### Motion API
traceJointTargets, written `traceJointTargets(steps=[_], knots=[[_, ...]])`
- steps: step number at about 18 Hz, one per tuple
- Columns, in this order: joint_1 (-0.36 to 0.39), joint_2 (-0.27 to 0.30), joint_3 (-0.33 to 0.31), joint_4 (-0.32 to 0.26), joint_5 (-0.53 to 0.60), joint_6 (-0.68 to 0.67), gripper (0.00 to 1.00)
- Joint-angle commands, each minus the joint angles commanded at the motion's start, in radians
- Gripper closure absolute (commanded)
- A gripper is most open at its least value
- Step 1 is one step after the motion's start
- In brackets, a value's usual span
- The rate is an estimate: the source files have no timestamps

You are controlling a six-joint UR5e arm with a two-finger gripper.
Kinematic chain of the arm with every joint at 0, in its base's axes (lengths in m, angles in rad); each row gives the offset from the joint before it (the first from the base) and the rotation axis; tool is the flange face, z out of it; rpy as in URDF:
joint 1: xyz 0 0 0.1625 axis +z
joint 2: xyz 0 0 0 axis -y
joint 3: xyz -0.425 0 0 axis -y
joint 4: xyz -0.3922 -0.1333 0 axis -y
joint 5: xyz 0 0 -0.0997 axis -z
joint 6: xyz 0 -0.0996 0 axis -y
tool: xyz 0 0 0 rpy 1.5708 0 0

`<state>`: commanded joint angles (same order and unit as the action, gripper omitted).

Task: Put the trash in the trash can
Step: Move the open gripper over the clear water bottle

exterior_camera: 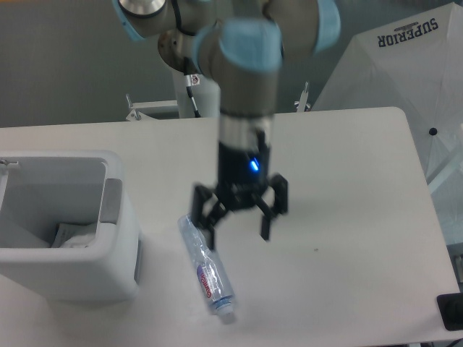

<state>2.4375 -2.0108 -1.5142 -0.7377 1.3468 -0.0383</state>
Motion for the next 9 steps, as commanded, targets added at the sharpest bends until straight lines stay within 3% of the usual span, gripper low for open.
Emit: traceJointTargets(steps=[9], knots=[[-0.040, -0.169, 0.067, -0.014, 0.024, 0.000, 0.00]])
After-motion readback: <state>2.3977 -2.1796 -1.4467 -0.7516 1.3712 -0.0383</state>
